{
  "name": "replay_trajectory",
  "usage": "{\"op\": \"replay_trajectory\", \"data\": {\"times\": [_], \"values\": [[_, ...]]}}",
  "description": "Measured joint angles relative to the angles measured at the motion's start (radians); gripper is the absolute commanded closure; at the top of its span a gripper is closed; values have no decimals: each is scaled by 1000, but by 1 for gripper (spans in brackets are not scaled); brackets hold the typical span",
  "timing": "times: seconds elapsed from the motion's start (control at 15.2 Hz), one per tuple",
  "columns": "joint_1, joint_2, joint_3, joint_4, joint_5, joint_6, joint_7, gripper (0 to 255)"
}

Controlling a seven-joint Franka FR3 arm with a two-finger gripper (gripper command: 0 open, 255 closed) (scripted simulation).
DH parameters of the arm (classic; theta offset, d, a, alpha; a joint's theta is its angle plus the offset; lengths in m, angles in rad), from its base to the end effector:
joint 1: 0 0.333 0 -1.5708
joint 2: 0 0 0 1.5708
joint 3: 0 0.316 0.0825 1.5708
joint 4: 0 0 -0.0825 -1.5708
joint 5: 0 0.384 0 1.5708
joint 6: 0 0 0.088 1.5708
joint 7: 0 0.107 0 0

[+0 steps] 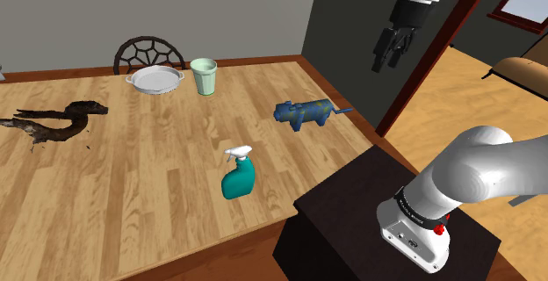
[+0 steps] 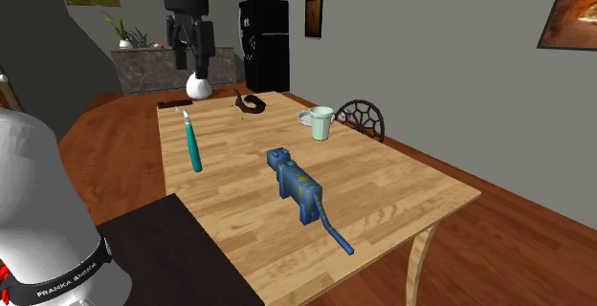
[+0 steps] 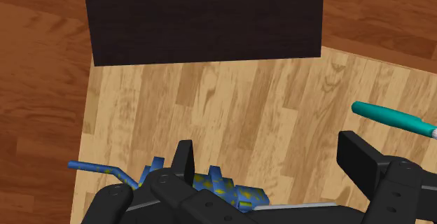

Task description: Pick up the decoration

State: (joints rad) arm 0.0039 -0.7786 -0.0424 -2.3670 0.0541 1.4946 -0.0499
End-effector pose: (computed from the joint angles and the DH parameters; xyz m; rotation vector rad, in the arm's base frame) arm 0.2998 -0.0090 0.5770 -3.0508 -0.0406 0.1389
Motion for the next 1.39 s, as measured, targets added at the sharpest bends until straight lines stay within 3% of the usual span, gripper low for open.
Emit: {"op": "replay_trajectory", "data": {"times": [0.2,0.66,1.12,1.39], "values": [[7,3,-21,-29,-20,33,-52,0],[42,91,-143,-142,-126,254,-348,0],[86,266,-273,-191,-198,510,-650,0],[128,420,-343,-169,-197,661,-828,0]]}}
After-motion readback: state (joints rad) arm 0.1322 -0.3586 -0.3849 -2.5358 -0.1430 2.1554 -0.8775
